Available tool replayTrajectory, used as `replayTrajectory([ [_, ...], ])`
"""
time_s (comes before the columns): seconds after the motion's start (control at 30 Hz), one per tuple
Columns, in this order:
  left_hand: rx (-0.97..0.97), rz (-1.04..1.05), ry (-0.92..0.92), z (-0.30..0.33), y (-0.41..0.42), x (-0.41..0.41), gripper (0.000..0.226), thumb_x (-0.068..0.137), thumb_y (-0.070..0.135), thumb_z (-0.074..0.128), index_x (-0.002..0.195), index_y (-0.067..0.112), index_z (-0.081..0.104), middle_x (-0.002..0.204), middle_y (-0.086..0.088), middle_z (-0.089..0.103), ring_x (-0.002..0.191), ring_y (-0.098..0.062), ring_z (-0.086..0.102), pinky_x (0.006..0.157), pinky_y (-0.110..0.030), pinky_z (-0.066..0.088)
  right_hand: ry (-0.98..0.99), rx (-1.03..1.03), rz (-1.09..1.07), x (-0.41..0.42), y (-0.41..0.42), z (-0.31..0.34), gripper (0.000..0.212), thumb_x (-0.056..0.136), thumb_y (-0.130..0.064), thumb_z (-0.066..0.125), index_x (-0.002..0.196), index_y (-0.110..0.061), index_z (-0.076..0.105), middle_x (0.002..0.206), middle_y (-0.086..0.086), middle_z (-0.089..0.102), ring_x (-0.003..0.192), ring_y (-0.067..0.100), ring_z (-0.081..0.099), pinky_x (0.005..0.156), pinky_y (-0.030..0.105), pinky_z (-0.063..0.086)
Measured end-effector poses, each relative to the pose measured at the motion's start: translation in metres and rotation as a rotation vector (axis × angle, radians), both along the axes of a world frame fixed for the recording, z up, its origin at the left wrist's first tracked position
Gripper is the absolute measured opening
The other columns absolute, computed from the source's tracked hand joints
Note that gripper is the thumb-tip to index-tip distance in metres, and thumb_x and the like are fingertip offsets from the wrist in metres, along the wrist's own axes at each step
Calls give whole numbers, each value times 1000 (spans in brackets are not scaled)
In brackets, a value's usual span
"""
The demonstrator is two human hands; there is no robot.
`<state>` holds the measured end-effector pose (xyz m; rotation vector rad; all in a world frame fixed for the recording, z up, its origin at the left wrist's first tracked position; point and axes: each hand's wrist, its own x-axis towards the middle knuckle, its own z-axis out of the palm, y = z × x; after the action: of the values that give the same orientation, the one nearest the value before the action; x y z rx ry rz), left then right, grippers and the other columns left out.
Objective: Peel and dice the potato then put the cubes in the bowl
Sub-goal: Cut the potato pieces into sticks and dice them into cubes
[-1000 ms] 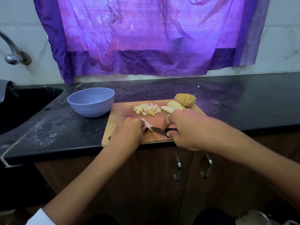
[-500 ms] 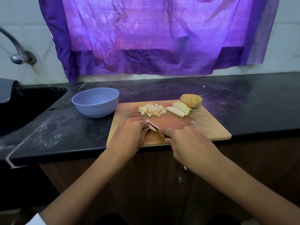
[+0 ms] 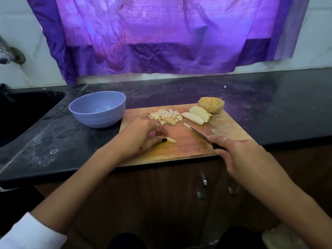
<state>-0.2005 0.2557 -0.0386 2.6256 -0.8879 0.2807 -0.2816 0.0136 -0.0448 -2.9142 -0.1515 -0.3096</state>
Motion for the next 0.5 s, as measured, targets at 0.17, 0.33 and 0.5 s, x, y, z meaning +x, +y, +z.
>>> replayTrajectory([
  [0.17,-107,203,8,-9,-9,-10,18,88,31,67,103,25,74,96,7,68,85,-7,59,79,-28,50,-95,185,119,-1,5,-4,46,98,-37,41,142,-48,32,105,-6,64,90,14,59,77,32,51],
  [0.33,-243,376,-18,-18,-17,-20,23,84,35,70,103,22,71,73,18,54,65,2,50,58,-5,37,-102,252,230,3,28,-11,43,98,-38,44,141,-40,40,119,-7,64,107,13,58,87,34,51],
  [0.5,-264,446,11,-21,-8,-27,22,84,36,70,98,20,74,83,5,65,73,-5,56,66,-15,44,-37,191,253,18,25,-12,42,98,-40,43,139,-47,38,122,-7,61,109,14,55,84,34,51],
])
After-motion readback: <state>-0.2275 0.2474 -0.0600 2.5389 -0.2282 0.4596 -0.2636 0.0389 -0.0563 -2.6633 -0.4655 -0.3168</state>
